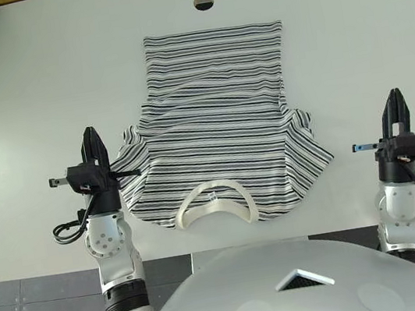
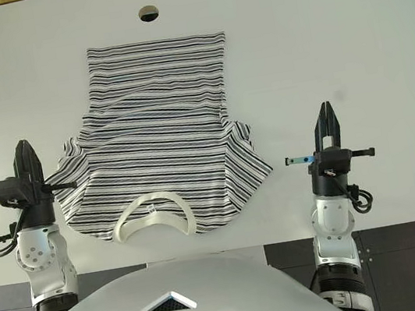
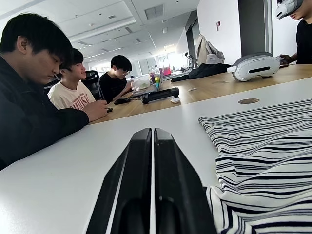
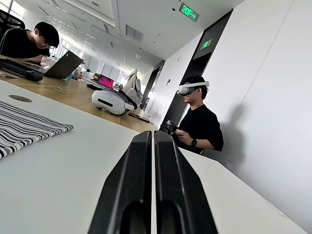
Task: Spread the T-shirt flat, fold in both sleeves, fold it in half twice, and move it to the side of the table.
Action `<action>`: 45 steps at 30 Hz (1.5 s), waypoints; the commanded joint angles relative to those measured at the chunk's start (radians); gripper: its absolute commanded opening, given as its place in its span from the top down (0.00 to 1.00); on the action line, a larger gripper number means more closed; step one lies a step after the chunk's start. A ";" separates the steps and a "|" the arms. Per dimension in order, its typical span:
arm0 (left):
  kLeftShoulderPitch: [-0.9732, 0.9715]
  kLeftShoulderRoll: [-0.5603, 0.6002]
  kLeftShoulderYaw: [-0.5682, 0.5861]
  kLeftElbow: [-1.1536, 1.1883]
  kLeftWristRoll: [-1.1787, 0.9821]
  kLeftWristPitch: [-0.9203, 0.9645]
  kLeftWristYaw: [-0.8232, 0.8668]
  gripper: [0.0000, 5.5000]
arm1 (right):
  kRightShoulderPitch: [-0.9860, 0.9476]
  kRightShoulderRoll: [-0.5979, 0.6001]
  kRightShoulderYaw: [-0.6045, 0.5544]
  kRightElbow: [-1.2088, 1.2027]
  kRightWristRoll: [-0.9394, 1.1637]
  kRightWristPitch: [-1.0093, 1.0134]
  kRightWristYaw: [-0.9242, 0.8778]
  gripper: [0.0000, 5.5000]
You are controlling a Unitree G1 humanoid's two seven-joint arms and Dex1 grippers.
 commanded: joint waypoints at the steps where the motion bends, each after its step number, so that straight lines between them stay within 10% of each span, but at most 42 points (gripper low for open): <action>1: -0.009 0.000 -0.003 0.011 0.004 0.011 0.003 0.98 | -0.015 -0.010 0.001 0.015 0.000 -0.007 0.002 0.98; 14: -0.018 -0.004 -0.005 0.017 0.005 0.010 0.005 0.98 | -0.027 -0.020 0.007 0.035 0.000 -0.008 0.010 0.98; 25: -0.180 0.002 -0.016 0.182 -0.067 0.031 -0.050 0.98 | -0.215 -0.072 0.454 -0.006 0.020 0.246 0.472 0.98; 39: -0.248 -0.008 -0.006 0.251 -0.179 0.096 -0.125 0.98 | -0.201 -0.373 0.543 -0.171 0.004 0.414 0.790 0.98; 45: -0.171 0.176 0.038 0.072 -0.346 0.408 -0.315 0.98 | -0.195 -0.470 0.532 -0.169 -0.073 0.447 0.802 0.98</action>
